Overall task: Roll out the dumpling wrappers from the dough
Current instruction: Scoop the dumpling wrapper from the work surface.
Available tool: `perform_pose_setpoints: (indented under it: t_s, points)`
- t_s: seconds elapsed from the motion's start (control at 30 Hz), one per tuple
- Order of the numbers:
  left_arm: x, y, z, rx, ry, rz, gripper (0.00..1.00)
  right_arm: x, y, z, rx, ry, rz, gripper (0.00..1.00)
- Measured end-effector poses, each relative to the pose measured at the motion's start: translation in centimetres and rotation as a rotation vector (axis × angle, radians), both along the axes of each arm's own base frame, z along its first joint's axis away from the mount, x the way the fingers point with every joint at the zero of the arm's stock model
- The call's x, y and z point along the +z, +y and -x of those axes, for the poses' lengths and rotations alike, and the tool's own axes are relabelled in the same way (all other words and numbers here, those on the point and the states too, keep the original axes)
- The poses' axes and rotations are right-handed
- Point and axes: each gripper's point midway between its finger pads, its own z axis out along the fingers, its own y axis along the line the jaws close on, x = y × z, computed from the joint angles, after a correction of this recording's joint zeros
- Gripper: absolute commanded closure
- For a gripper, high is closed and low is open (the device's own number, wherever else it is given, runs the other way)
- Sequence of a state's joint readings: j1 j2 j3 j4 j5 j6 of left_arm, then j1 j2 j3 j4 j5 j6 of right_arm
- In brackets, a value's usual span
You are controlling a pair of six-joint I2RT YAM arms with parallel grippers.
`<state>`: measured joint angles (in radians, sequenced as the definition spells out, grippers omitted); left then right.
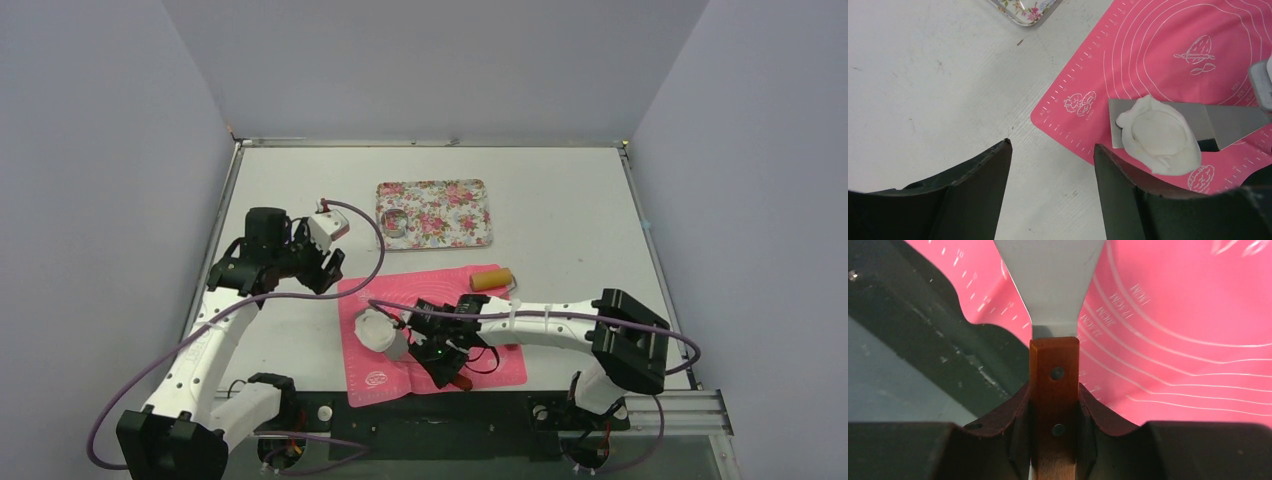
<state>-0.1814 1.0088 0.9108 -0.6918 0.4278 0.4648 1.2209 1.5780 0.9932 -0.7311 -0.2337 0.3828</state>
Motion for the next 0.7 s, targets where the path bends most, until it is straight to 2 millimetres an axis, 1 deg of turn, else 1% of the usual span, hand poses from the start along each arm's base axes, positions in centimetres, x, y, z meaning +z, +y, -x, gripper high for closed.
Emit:
perform_pose_setpoints:
  t_s: [0.07,0.13,0.27,0.37,0.47,0.53,0.57,0.63,0.7]
  points:
    - [-0.1,0.0,0.1,-0.002,0.003,-0.002,0.41,-0.3,-0.3,0.8,-0.033,0.076,-0.011,1.0]
    - [-0.1,0.0,0.1,-0.002,0.005,-0.003,0.41,0.2,-0.2,1.2,-0.079,0.145,-0.051,1.0]
    - [-0.1,0.0,0.1,-0.002,0.006,-0.003,0.41,2.7,-0.2,0.8,-0.18,0.238,-0.18,1.0]
    - [-0.1,0.0,0.1,-0.002,0.007,-0.003,0.41,5.0,0.4,0.3,-0.239,0.279,-0.272,1.0]
    - [-0.2,0.0,0.1,-0.001,0.009,-0.003,0.41,6.6,1.1,0.8,-0.245,0.31,-0.339,1.0]
    - [-0.3,0.0,0.0,0.0,0.014,-0.002,0.41,7.3,1.3,1.0,-0.251,0.323,-0.372,1.0]
    - [-0.4,0.0,0.0,0.0,0.017,-0.003,0.41,7.6,1.4,1.2,-0.26,0.33,-0.392,1.0]
    - [-0.7,0.0,-0.2,0.002,0.027,-0.003,0.41,7.5,1.2,1.2,-0.27,0.334,-0.411,1.0]
    - [-1.0,-0.1,-0.4,0.005,0.041,-0.002,0.41,6.3,0.6,1.0,-0.296,0.333,-0.392,1.0]
